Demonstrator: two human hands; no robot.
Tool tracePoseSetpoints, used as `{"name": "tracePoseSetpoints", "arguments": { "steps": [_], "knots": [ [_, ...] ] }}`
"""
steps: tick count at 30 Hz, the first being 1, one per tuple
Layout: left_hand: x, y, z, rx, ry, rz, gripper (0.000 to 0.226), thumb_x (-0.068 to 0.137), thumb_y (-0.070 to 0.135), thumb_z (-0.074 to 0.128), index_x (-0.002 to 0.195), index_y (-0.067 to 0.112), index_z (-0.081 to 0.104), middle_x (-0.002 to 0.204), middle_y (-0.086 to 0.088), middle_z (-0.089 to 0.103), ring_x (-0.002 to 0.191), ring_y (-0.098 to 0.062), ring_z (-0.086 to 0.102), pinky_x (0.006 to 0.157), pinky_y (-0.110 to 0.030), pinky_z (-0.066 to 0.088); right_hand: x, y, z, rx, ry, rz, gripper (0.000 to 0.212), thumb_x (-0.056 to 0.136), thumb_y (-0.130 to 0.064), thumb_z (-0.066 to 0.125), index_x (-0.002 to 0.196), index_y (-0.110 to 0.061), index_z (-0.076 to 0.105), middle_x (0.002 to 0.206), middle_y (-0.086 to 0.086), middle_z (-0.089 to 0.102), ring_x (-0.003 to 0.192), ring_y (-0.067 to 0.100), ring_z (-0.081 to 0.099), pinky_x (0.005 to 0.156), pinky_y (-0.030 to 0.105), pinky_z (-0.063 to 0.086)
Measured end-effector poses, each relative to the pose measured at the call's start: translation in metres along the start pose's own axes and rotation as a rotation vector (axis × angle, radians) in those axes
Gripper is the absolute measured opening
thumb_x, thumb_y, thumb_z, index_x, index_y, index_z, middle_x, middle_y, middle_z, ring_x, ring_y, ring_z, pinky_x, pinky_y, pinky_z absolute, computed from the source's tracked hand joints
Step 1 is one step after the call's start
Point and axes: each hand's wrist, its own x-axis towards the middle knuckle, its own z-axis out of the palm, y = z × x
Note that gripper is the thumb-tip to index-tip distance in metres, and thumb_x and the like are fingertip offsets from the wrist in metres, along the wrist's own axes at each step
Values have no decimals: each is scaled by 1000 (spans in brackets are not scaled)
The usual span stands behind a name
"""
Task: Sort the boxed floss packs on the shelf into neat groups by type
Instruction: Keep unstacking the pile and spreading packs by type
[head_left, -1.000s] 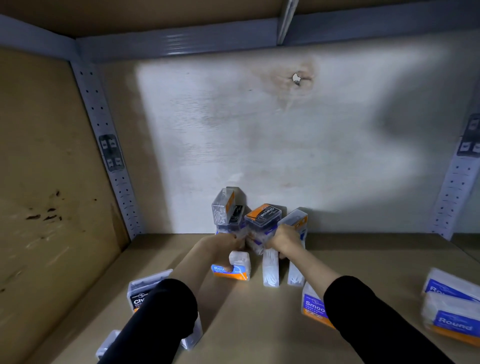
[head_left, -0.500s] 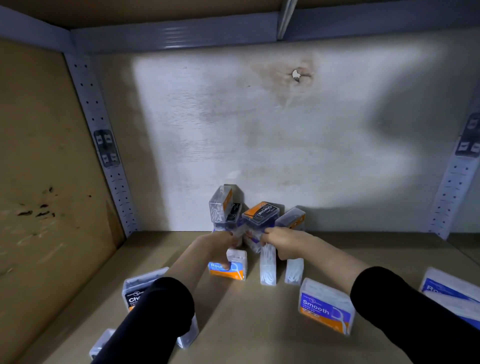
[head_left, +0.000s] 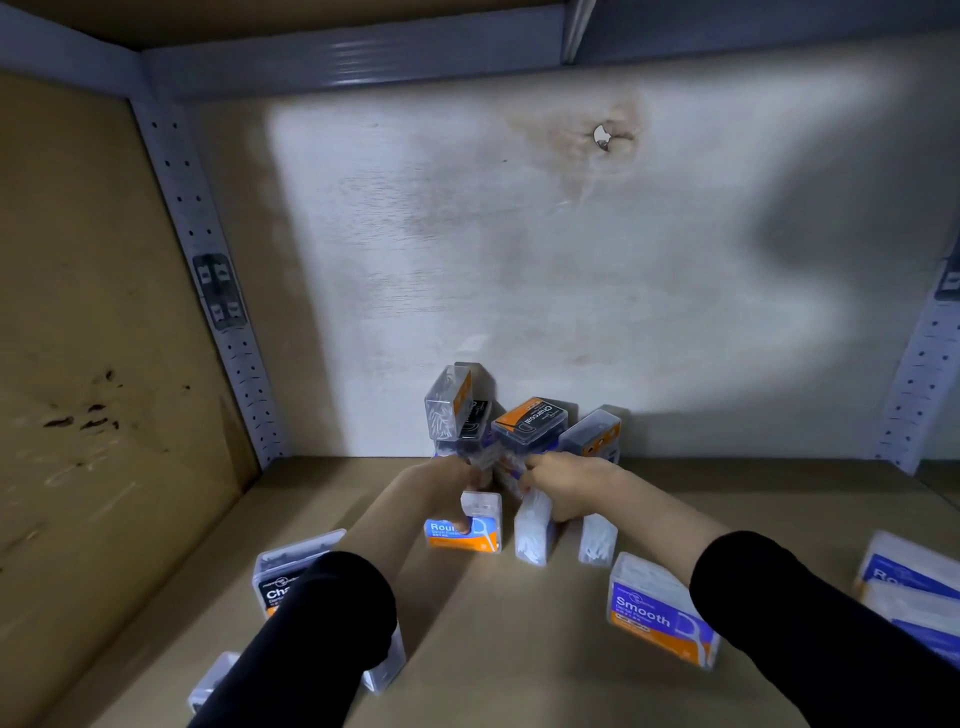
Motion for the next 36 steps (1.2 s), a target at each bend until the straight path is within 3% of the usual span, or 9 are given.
{"name": "tracePoseSetpoints", "arguments": {
  "steps": [6, 11, 21, 25, 28, 36],
  "knots": [
    [2, 0, 1, -48, 2, -58, 61, 77, 24, 73, 132, 13, 48, 134, -8, 53, 121, -25, 53, 94, -34, 46, 3, 4, 4, 144, 23, 119, 51, 82, -25, 67, 127, -8, 50, 127, 12, 49, 114, 23, 50, 78, 24, 38],
    [4, 0, 2, -63, -3, -74, 63, 77, 25, 73, 132, 13, 46, 134, -8, 52, 121, -25, 52, 96, -35, 46, 4, 4, 7, 230, 47, 168, 47, 84, -25, 65, 125, -8, 49, 127, 12, 52, 113, 23, 53, 89, 27, 46],
    [5, 0, 9, -56, -12, -40, 60, 78, 22, 71, 131, 11, 44, 133, -8, 52, 120, -26, 52, 94, -34, 46, 7, 9, 10, 270, 37, 166, 59, 79, -12, 68, 132, -10, 40, 135, 9, 42, 124, 22, 44, 100, 30, 42],
    [0, -2, 6, -101, -27, -56, 58, 77, 21, 72, 129, 10, 47, 131, -9, 54, 119, -25, 53, 94, -34, 46, 4, 10, 9, 310, 39, 165, 50, 77, -10, 69, 123, -8, 48, 129, 11, 48, 116, 22, 50, 90, 28, 45],
    [-7, -2, 0, -114, -1, -58, 57, 77, 21, 72, 128, 11, 49, 130, -9, 55, 118, -25, 54, 94, -34, 47, -1, 11, 3, 339, 69, 165, 44, 77, -12, 69, 117, -6, 52, 124, 11, 51, 105, 20, 51, 76, 24, 40],
    [-39, -1, -32, -122, 63, -94, 63, 72, 29, 77, 127, 15, 50, 131, -6, 53, 119, -25, 51, 95, -37, 47, -36, 8, -35, 435, 174, 214, 47, 74, -13, 74, 117, -8, 57, 120, 10, 58, 94, 18, 53, 68, 24, 39]
  ]
}}
